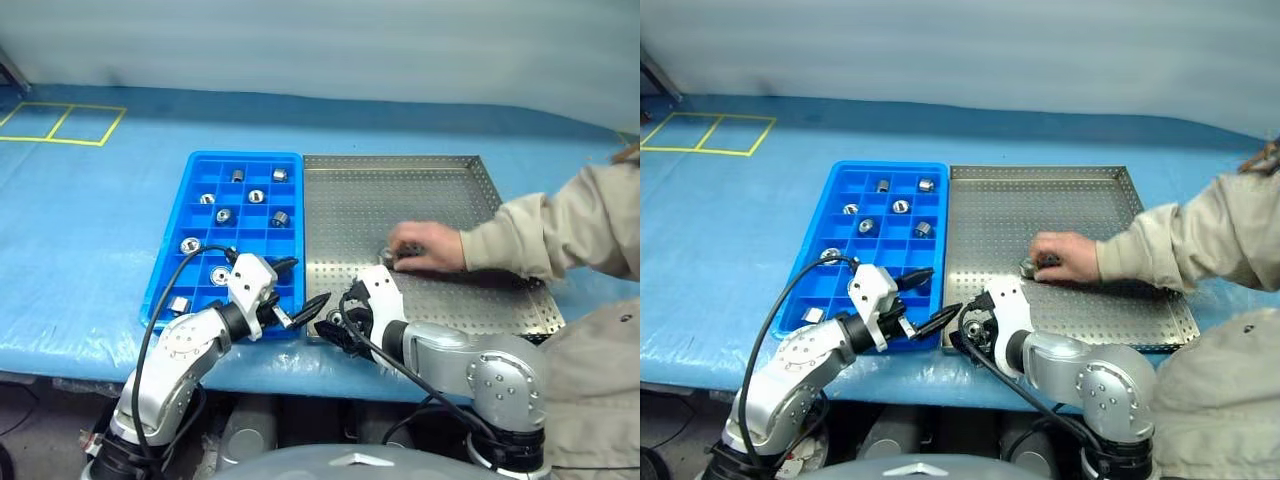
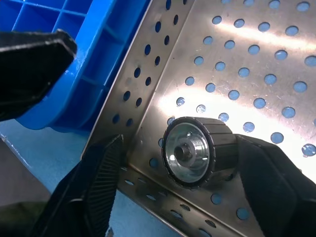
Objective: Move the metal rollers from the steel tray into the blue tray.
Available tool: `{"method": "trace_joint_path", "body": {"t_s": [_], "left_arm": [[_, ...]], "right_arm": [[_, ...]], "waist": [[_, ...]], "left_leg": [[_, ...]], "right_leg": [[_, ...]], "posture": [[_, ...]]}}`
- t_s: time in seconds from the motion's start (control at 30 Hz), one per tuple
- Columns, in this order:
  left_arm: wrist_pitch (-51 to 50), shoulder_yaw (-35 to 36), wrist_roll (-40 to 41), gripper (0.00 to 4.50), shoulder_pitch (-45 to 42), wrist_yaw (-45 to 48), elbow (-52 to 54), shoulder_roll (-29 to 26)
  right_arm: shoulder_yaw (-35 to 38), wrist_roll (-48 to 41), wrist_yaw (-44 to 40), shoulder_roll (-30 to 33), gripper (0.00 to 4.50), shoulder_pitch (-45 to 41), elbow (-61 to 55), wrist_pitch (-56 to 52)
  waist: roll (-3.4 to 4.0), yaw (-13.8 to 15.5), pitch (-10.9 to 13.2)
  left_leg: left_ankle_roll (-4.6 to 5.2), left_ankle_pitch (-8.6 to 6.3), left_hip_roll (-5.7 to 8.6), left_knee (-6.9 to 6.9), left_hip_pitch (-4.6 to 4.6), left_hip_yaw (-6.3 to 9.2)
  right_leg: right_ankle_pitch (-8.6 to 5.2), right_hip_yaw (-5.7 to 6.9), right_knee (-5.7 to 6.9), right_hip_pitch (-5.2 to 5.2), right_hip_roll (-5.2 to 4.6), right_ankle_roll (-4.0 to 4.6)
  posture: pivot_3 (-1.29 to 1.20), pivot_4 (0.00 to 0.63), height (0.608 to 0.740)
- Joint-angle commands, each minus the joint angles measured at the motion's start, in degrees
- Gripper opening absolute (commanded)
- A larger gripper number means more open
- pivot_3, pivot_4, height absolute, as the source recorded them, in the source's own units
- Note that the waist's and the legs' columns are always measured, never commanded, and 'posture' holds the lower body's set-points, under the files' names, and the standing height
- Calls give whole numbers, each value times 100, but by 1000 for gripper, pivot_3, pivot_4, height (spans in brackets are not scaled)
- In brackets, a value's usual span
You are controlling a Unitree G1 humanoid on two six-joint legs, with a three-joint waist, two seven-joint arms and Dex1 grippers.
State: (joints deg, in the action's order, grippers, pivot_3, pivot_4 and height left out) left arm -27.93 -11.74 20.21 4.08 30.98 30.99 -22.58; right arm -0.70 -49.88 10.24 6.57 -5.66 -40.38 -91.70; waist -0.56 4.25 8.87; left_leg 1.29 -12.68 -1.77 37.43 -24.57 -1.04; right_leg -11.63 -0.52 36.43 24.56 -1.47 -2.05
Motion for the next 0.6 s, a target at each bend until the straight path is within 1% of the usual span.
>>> {"method": "trace_joint_path", "body": {"t_s": [0.03, 0.1, 0.13, 0.17, 0.33, 0.47, 0.6], "left_arm": [[143, 67, -31, 4500, 73, -70, 354, -5], [142, 81, -31, 4500, 89, -99, 374, -11], [142, 84, -30, 4500, 88, -109, 379, -16], [147, 87, -28, 4500, 95, -114, 386, -22], [149, 99, -21, 4500, 71, -124, 393, -32], [268, 176, 3, 4500, 59, -148, 358, 28], [448, 227, -82, 4500, 54, -160, 317, 7]], "right_arm": [[-18, -122, 334, 22, 2520, -4, 199, -80], [-27, -153, 450, 44, 1921, -36, 255, -80], [-28, -167, 499, 54, 1546, -49, 276, -80], [-24, -186, 547, 46, 1286, -49, 285, -80], [83, -264, 634, 91, 1269, -176, 281, -80], [503, 1, 589, 356, 1269, -716, 222, -80], [520, 217, 438, 714, 1269, -1185, 167, -80]], "waist": [[-1, 21, -1], [-1, 44, -1], [-3, 59, -2], [-5, 65, -4], [-8, 77, -7], [-6, 85, -5], [-5, 98, -4]], "left_leg": [[0, 0, 0, 0, -1, 0], [2, -1, 0, 0, -2, -1], [3, -2, 0, 0, -1, -1], [3, -2, 0, 0, -1, 0], [4, -1, -17, 1, 0, -1], [4, 0, -18, 2, -2, -4], [5, 0, -17, 5, -5, -6]], "right_leg": [[0, 0, -1, 0, 0, 0], [0, -1, -3, 0, -2, 0], [0, -1, -4, -1, -2, -1], [0, -1, -4, -1, -2, -1], [0, -1, -3, -2, -2, -2], [1, -1, -3, -1, -2, -2], [2, 0, -3, 3, -1, -4]], "posture": [[292, 150, 740], [292, 150, 740], [292, 150, 740], [309, 150, 740], [308, 150, 740], [307, 150, 740], [310, 150, 740]]}}
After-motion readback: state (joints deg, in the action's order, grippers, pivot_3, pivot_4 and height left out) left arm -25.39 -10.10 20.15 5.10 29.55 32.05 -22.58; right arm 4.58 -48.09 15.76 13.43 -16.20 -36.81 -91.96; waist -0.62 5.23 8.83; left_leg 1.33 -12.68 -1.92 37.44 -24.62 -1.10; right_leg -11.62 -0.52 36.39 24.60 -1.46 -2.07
